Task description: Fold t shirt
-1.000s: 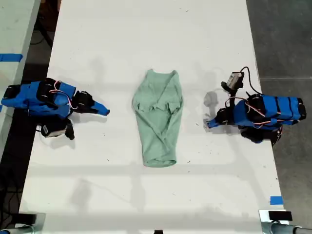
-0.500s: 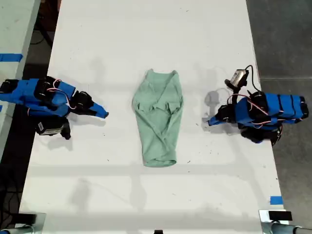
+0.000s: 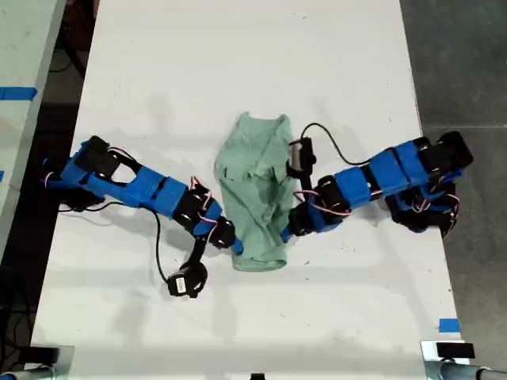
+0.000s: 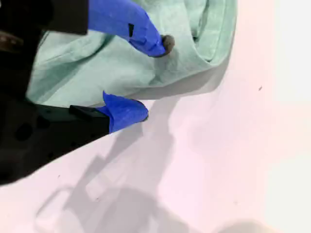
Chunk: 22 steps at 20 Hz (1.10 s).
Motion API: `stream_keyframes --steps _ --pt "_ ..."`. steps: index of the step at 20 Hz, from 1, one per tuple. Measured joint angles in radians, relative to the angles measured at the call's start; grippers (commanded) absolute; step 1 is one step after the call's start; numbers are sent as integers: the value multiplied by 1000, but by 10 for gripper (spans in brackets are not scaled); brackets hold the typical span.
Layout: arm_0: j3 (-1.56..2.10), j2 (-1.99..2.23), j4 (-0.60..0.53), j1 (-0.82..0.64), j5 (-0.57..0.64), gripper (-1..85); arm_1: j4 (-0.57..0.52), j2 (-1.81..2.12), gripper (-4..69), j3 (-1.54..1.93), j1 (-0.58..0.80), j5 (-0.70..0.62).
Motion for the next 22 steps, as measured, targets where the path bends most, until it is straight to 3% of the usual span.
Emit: stream_keyframes --steps 3,4,5,6,10,14,16,19,22 --pt "-77 -66 -95 0 31 156 -2 -235 177 -218 -25 -32" --pt "-83 -81 -109 0 37 90 -2 -275 165 -256 -29 -32" --pt "-84 -101 -120 0 46 0 5 -299 34 -275 -34 -31" --pt "-84 -124 -133 0 51 -1 -8 -325 4 -284 -34 -38" --pt "-100 -166 -178 23 49 -1 -54 -400 4 -342 -63 -32" --pt "-87 -3 -69 40 63 -1 137 -365 3 -611 -51 -126" --pt "-75 149 18 -54 117 -1 144 -249 3 -621 51 -195" --pt "-75 270 109 -318 184 -1 144 -135 2 -606 301 -291" --pt "-72 244 121 -591 249 -1 115 -127 2 -500 538 -360"
